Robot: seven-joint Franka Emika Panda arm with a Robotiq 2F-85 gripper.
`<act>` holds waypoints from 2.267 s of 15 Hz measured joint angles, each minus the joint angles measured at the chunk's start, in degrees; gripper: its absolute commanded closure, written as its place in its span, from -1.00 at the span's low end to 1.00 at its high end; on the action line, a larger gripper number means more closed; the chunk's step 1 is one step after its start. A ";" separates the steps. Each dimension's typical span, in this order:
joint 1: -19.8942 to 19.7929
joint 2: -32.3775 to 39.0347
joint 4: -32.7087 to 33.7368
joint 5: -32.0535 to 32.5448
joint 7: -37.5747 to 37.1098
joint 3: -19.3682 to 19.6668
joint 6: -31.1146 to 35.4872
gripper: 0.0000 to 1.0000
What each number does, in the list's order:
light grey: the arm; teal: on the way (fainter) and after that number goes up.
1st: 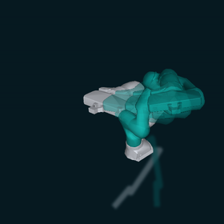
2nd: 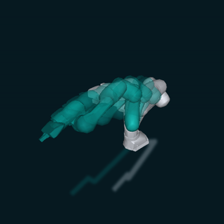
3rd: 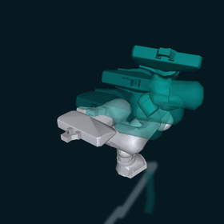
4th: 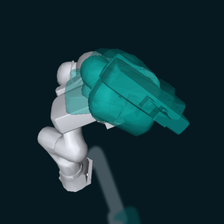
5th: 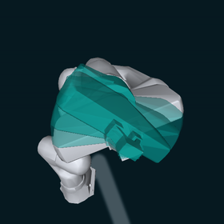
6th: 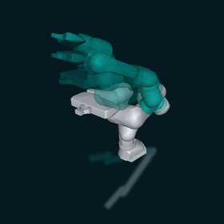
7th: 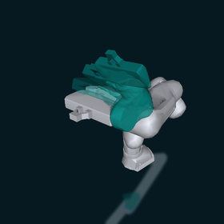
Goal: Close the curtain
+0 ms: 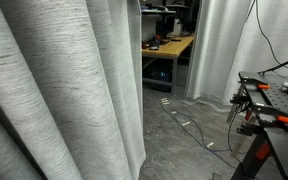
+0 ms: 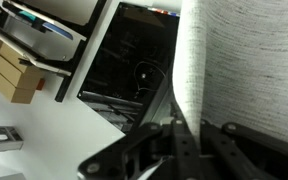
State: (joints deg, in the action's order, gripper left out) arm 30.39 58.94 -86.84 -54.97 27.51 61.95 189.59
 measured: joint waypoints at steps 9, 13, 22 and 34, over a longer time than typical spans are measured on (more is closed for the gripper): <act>-1.13 22.68 4.26 2.17 -26.91 24.66 -21.29 0.99; -5.32 27.90 9.38 12.43 -41.88 31.26 -31.03 0.99; -19.69 25.59 30.05 46.82 -71.75 29.31 -52.56 0.99; -35.43 22.20 52.36 63.19 -80.46 17.33 -73.32 0.99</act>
State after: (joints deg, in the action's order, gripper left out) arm -5.03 81.14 -34.48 8.22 -52.94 79.28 116.27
